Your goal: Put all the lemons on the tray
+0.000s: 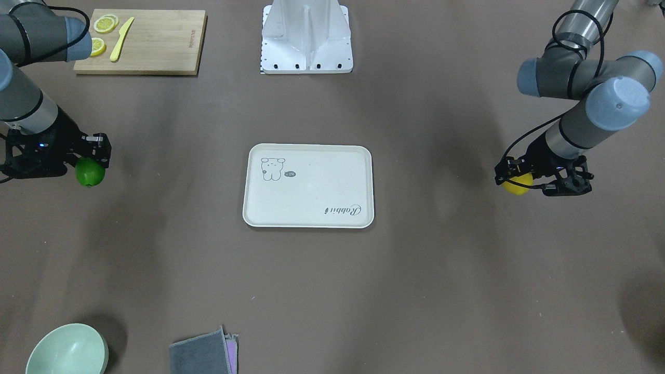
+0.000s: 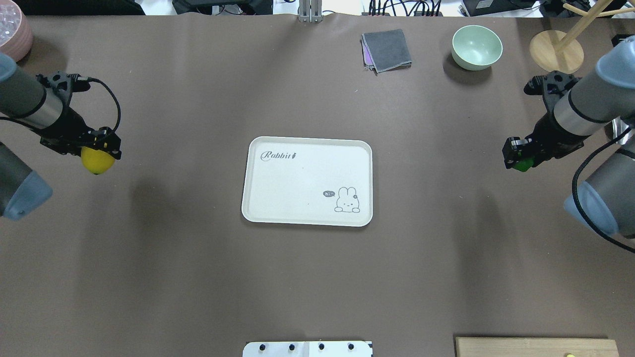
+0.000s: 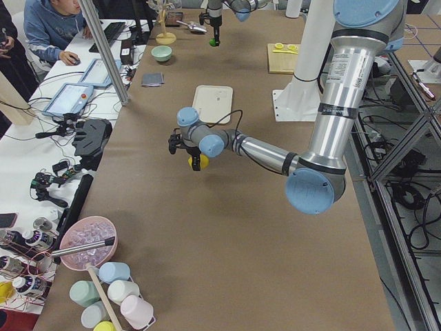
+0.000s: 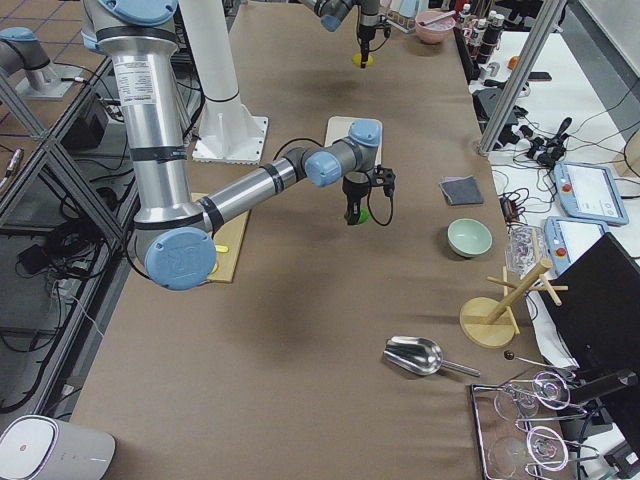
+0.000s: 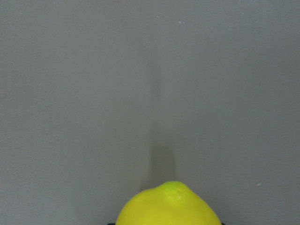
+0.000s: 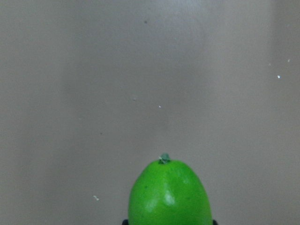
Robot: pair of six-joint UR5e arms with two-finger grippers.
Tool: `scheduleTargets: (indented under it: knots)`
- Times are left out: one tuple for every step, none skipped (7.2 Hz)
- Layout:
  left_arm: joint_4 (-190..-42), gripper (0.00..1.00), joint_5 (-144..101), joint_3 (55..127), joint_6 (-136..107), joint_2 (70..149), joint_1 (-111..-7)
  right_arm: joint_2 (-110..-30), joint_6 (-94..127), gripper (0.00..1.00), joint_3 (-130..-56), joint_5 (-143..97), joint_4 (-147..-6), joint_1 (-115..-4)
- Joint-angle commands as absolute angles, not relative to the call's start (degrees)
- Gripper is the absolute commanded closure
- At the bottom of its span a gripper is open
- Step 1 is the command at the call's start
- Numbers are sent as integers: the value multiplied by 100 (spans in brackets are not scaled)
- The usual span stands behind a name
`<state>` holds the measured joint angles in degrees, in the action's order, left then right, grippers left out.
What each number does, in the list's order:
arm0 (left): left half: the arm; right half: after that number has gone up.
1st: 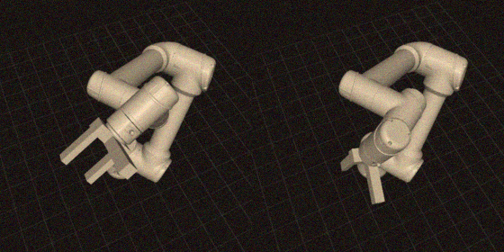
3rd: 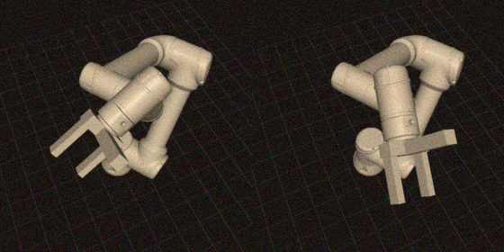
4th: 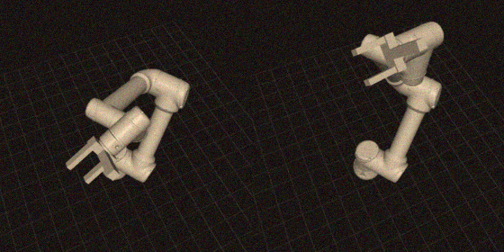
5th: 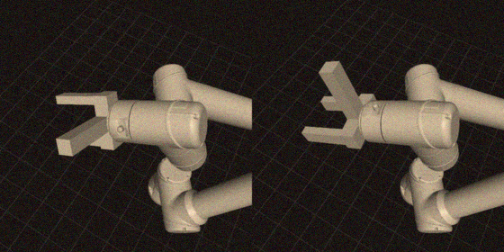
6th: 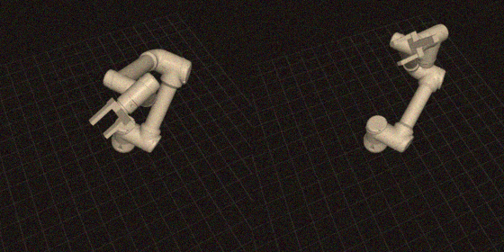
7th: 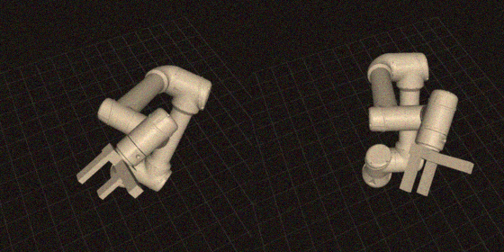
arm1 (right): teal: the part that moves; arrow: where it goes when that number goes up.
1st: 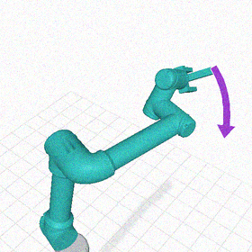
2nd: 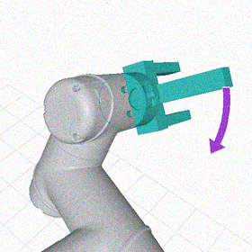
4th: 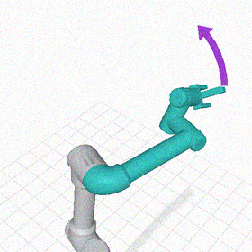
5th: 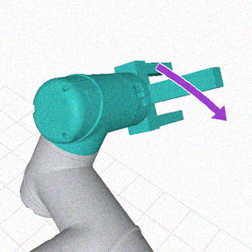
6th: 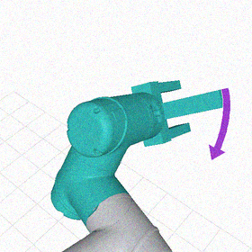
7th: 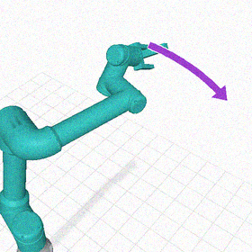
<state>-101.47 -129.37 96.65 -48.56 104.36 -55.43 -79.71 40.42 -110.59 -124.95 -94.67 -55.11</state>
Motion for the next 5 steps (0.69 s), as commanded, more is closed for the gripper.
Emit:
scheduleTargets:
  knots:
    - [-8033, 100, -12946, 10535, -4851, 11560, -5634, -7001, 3841, 100, -11503, -12507, -11042, -5809]
    - [-7450, 100, -12929, 10582, -4947, 12132, -5608, -6674, 3971, 100, -11522, -12472, -11326, -5749]
    - [-7331, 100, -12937, 10599, -5331, 12399, -5564, -6462, 4190, 100, -11479, -12437, -11416, -5548]
    - [-7330, 100, -12929, 10547, -5700, 12567, -5268, -6373, 4349, 100, -11400, -12350, -11400, -5354]
    - [-7339, 100, -12720, 10521, -5922, 12586, -5021, -5981, 4655, 100, -11069, -12270, -11399, -5074]
